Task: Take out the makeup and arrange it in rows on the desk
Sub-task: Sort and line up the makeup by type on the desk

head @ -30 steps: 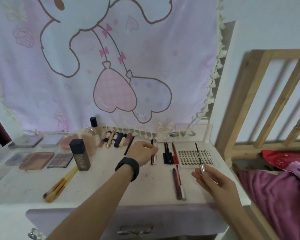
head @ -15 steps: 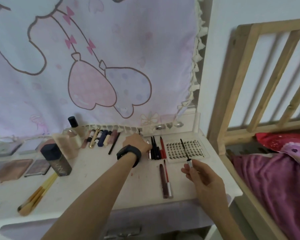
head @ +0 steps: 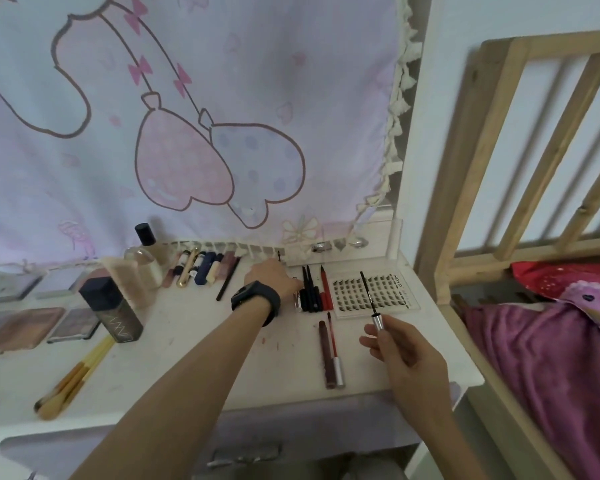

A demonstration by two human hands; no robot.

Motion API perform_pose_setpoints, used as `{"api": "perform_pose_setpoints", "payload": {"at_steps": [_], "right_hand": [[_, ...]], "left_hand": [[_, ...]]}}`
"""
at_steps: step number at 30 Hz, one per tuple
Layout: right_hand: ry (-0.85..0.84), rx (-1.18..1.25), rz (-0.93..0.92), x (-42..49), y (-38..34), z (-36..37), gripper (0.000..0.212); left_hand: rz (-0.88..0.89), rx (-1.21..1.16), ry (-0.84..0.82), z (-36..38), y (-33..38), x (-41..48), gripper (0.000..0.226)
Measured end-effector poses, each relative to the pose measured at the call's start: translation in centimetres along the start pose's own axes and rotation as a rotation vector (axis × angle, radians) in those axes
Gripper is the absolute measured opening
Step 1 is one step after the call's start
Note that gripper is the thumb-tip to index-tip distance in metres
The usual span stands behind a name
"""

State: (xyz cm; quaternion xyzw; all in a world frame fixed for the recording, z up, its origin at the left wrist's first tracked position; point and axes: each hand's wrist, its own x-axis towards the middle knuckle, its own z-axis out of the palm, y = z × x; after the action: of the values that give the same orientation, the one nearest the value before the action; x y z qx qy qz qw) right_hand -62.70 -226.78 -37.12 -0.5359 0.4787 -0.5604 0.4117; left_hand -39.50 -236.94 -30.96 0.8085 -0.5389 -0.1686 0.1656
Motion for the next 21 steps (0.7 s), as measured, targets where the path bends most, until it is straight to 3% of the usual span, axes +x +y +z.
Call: {"api": "perform_pose_setpoints", "payload": {"at_steps": [6,9,14,18,21], "right_hand": [[0.02,0.028,0.048,0.0,-0.9,0.1,0.017],[0.002,-0.035,0.081,0.2,-1.5,0.2,0.013],[-0.085,-0.26,0.103,1.3,-3.7,2.0,0.012],[-0.213,-0.545,0.049,3.1,-5.9,5.5,0.009],[-0.27,-0.753,0.016,4.7,-6.6,8.5,0.02]], "left_hand": [[0.036,-0.134,-0.01,-1.7,-2.0,-0.5,0.021],[0.067,-0.221,0.118,-2.0,-3.8,-1.5,0.009],[0.119,-0.349,0.157,0.1,-6.8,-3.6,0.02],[0.238,-0.284,0.154,1.7,-7.8,-4.8,0.026],[0.309,-0.227,0.191,2.0,-7.8,-5.0,0.028]]}}
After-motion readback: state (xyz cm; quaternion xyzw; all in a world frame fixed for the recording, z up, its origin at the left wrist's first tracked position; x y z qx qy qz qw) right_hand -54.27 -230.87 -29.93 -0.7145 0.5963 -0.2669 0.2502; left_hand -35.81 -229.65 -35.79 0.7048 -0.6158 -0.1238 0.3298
